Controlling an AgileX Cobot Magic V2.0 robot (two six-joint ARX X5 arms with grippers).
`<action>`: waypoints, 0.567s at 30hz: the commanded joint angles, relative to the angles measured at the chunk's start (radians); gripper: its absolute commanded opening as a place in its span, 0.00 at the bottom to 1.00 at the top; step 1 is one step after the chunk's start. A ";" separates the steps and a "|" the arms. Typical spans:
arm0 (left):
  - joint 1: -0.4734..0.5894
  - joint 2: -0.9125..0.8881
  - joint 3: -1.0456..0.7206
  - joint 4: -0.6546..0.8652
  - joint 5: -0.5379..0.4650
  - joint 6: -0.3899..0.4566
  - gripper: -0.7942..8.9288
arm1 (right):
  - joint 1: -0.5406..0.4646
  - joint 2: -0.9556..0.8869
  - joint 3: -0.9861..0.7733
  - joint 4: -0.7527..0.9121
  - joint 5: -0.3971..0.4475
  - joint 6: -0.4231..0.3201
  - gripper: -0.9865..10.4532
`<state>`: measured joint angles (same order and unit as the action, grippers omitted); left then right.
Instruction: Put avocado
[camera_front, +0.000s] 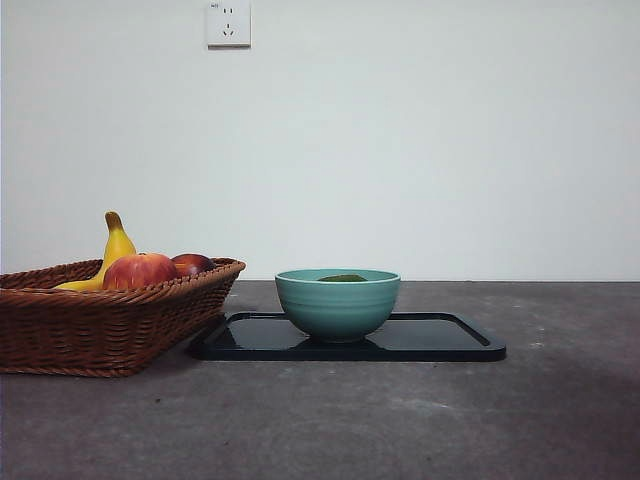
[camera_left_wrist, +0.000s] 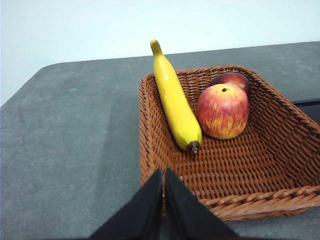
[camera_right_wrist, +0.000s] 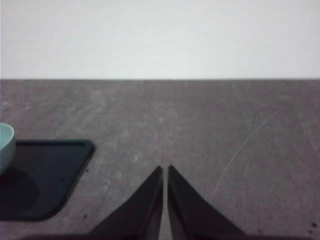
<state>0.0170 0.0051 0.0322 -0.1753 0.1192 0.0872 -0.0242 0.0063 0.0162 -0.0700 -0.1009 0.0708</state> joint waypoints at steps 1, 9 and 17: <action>0.002 -0.002 -0.021 -0.009 0.000 -0.006 0.09 | 0.002 -0.003 -0.005 -0.015 0.004 0.023 0.09; 0.002 -0.002 -0.021 -0.008 0.000 -0.006 0.09 | 0.002 -0.003 -0.005 -0.110 0.003 0.023 0.09; 0.002 -0.002 -0.021 -0.008 0.000 -0.006 0.09 | 0.002 -0.003 -0.005 -0.078 0.000 0.031 0.09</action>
<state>0.0170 0.0051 0.0322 -0.1753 0.1188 0.0872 -0.0242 0.0063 0.0162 -0.1596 -0.1009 0.0868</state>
